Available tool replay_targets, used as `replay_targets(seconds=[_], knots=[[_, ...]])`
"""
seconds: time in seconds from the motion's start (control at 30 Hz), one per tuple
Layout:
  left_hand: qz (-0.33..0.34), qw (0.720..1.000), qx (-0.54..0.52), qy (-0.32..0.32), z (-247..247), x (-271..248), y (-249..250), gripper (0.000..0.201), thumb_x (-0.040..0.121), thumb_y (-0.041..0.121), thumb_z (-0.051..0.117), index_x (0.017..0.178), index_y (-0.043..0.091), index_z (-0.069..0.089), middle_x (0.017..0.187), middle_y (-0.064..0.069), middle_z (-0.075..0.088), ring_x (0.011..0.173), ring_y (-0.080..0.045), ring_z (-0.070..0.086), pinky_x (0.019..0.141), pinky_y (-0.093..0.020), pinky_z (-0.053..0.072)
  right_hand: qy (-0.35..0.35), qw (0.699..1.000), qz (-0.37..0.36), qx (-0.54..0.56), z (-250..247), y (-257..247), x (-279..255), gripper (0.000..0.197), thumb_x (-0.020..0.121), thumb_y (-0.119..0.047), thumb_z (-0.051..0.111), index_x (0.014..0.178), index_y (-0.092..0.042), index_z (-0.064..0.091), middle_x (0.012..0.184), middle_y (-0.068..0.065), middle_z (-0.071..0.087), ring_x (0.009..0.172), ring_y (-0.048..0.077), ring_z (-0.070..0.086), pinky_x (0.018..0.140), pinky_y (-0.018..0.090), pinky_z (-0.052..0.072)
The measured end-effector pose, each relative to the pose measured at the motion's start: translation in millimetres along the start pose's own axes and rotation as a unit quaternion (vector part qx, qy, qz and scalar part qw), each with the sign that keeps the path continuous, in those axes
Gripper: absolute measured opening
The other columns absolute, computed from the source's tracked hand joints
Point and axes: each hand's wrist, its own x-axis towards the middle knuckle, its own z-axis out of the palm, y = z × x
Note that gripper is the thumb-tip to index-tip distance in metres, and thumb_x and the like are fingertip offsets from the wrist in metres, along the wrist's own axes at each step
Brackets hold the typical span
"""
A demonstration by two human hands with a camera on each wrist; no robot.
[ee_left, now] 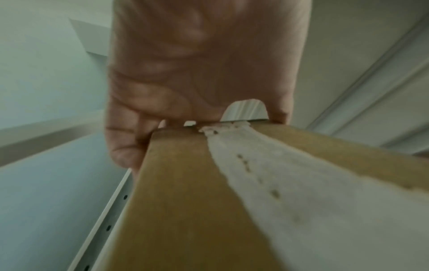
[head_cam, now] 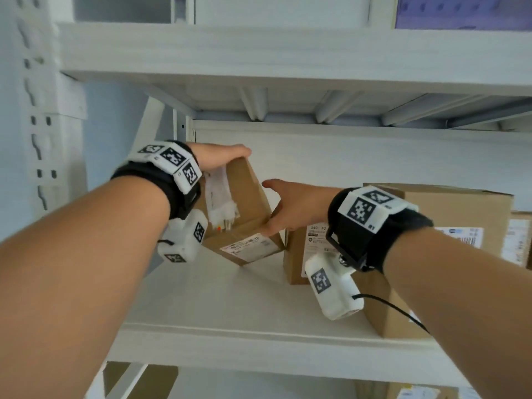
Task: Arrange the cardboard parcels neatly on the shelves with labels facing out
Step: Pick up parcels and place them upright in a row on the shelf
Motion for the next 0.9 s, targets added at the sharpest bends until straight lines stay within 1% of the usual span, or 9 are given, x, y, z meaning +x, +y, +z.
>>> replay_targets(seconds=[0.1, 0.17, 0.23, 0.3, 0.43, 0.53, 0.67, 0.77, 0.9], knots=[[-0.011, 1.000, 0.010, 0.025, -5, -6, 5, 0.060, 0.091, 0.057, 0.049, 0.132, 0.014, 0.055, 0.139, -0.009, 0.052, 0.128, -0.027, 0.050, 0.109, -0.034, 0.037, 0.019, 0.998, -0.021, 0.057, 5, 5, 4, 0.088, 0.075, -0.021, 0.080, 0.144, -0.019, 0.026, 0.110, 0.000, 0.061, 0.097, 0.019, 0.065, 0.087, 0.037, 0.057], [-0.018, 1.000, -0.024, 0.005, -6, -4, 1, 0.054, 0.078, 0.047, 0.070, 0.117, 0.011, 0.064, 0.126, -0.014, 0.063, 0.113, -0.029, 0.063, 0.099, -0.044, 0.050, 0.052, 0.990, -0.015, 0.132, 4, 9, 7, 0.082, 0.078, -0.016, 0.077, 0.144, -0.019, 0.029, 0.107, 0.002, 0.062, 0.092, 0.021, 0.068, 0.082, 0.037, 0.059], [-0.010, 0.998, -0.059, -0.006, -7, 1, -5, 0.048, 0.069, 0.037, 0.076, 0.108, 0.010, 0.067, 0.116, -0.017, 0.068, 0.105, -0.032, 0.068, 0.090, -0.049, 0.055, 0.093, 0.977, -0.005, 0.189, 1, 12, 9, 0.081, 0.083, -0.014, 0.072, 0.148, -0.020, 0.024, 0.114, 0.009, 0.063, 0.086, 0.024, 0.071, 0.080, 0.037, 0.059], [-0.010, 0.997, -0.081, -0.017, -3, 0, -9, 0.036, 0.077, 0.031, 0.074, 0.105, 0.009, 0.066, 0.111, -0.018, 0.068, 0.101, -0.032, 0.069, 0.089, -0.048, 0.056, 0.125, 0.977, 0.000, 0.171, -3, 14, 11, 0.076, 0.086, -0.013, 0.068, 0.149, -0.020, 0.025, 0.114, 0.012, 0.063, 0.083, 0.025, 0.073, 0.080, 0.038, 0.059], [-0.006, 0.991, -0.124, -0.050, 16, 0, -13, 0.032, 0.090, 0.038, 0.061, 0.110, 0.012, 0.063, 0.115, -0.017, 0.064, 0.104, -0.031, 0.065, 0.088, -0.050, 0.056, 0.159, 0.985, -0.005, 0.072, -5, 15, 9, 0.050, 0.088, -0.009, 0.060, 0.136, -0.016, 0.050, 0.116, 0.009, 0.060, 0.084, 0.022, 0.072, 0.078, 0.035, 0.060], [0.007, 0.990, -0.132, -0.046, 24, -2, -10, 0.034, 0.096, 0.041, 0.051, 0.118, 0.016, 0.059, 0.117, -0.015, 0.061, 0.106, -0.034, 0.062, 0.091, -0.051, 0.054, 0.178, 0.983, -0.007, 0.051, -3, 16, 7, 0.048, 0.086, -0.007, 0.060, 0.134, -0.015, 0.052, 0.120, 0.009, 0.060, 0.089, 0.024, 0.070, 0.078, 0.037, 0.060], [0.015, 0.990, -0.136, -0.025, 28, -1, -7, 0.040, 0.096, 0.042, 0.050, 0.127, 0.017, 0.056, 0.120, -0.010, 0.061, 0.109, -0.031, 0.062, 0.092, -0.051, 0.053, 0.183, 0.983, 0.000, 0.018, -8, 18, 3, 0.051, 0.084, -0.007, 0.063, 0.133, -0.015, 0.054, 0.122, 0.007, 0.061, 0.098, 0.024, 0.067, 0.086, 0.037, 0.057], [0.020, 0.991, -0.132, -0.015, 32, 2, -3, 0.041, 0.097, 0.041, 0.048, 0.128, 0.016, 0.055, 0.119, -0.011, 0.063, 0.108, -0.029, 0.063, 0.092, -0.049, 0.053, 0.185, 0.983, 0.010, -0.007, -14, 20, 4, 0.050, 0.082, -0.005, 0.065, 0.131, -0.014, 0.056, 0.120, 0.007, 0.063, 0.103, 0.025, 0.065, 0.091, 0.038, 0.054], [0.020, 0.995, -0.100, 0.008, 38, 8, 3, 0.043, 0.099, 0.042, 0.041, 0.122, 0.009, 0.057, 0.112, -0.013, 0.068, 0.104, -0.029, 0.066, 0.092, -0.045, 0.055, 0.193, 0.981, 0.020, -0.026, -15, 22, 7, 0.044, 0.084, -0.004, 0.062, 0.127, -0.013, 0.060, 0.110, 0.008, 0.069, 0.097, 0.024, 0.068, 0.089, 0.038, 0.055]])
